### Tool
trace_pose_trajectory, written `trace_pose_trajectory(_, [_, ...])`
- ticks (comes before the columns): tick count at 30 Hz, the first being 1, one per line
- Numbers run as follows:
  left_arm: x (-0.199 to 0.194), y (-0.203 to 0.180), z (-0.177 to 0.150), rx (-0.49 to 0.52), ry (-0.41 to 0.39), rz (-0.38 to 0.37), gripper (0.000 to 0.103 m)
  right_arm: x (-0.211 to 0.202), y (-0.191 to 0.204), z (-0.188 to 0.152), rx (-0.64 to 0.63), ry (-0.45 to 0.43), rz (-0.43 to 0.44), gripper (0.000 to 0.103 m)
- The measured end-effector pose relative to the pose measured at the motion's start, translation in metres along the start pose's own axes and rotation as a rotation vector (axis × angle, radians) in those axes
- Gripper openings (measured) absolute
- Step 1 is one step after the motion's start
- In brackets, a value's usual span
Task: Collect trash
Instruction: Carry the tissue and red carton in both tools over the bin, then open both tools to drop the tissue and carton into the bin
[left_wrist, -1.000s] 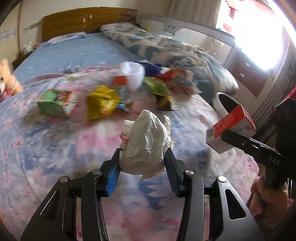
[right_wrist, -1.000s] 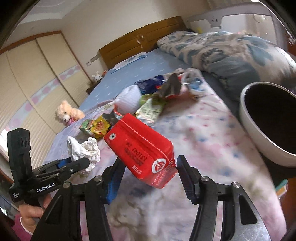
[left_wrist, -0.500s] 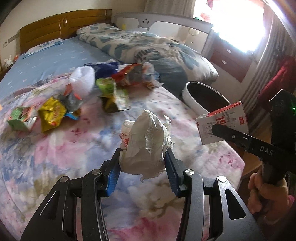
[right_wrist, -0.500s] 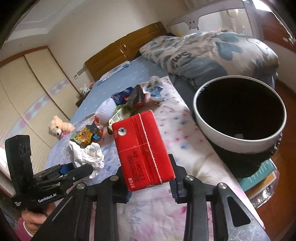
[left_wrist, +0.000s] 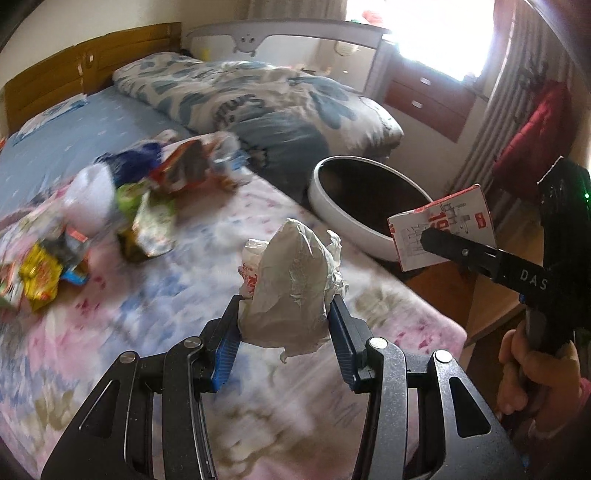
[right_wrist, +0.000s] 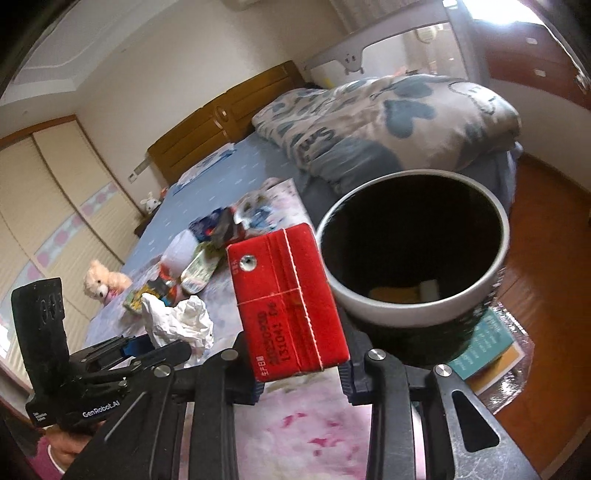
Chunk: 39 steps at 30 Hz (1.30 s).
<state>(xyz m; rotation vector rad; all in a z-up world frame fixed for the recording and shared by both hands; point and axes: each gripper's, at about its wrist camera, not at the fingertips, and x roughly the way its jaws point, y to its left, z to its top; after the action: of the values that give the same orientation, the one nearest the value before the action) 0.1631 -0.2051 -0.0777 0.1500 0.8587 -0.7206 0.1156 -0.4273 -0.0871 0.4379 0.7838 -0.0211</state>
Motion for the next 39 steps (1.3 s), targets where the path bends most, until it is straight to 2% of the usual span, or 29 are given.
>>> trace_pose_trajectory(11, [0.030, -0.032, 0.027, 0.057, 0.027, -0.036, 0.044, -0.008, -0.034, 0.019, 0.030, -0.023, -0.067, 0.031])
trace_pose_trajectory(21, [0.052, -0.053, 0.057, 0.104, 0.033, -0.033, 0.044, 0.000, -0.056, 0.038, 0.039, -0.014, -0.103, 0.031])
trace_pose_trajectory(29, [0.078, -0.069, 0.083, 0.136, 0.055, -0.043, 0.044, 0.008, -0.072, 0.057, 0.043, 0.007, -0.112, 0.031])
trace_pose_trajectory(39, [0.102, -0.079, 0.092, 0.153, 0.084, -0.037, 0.045, 0.029, -0.090, 0.066, 0.046, 0.070, -0.120, 0.031])
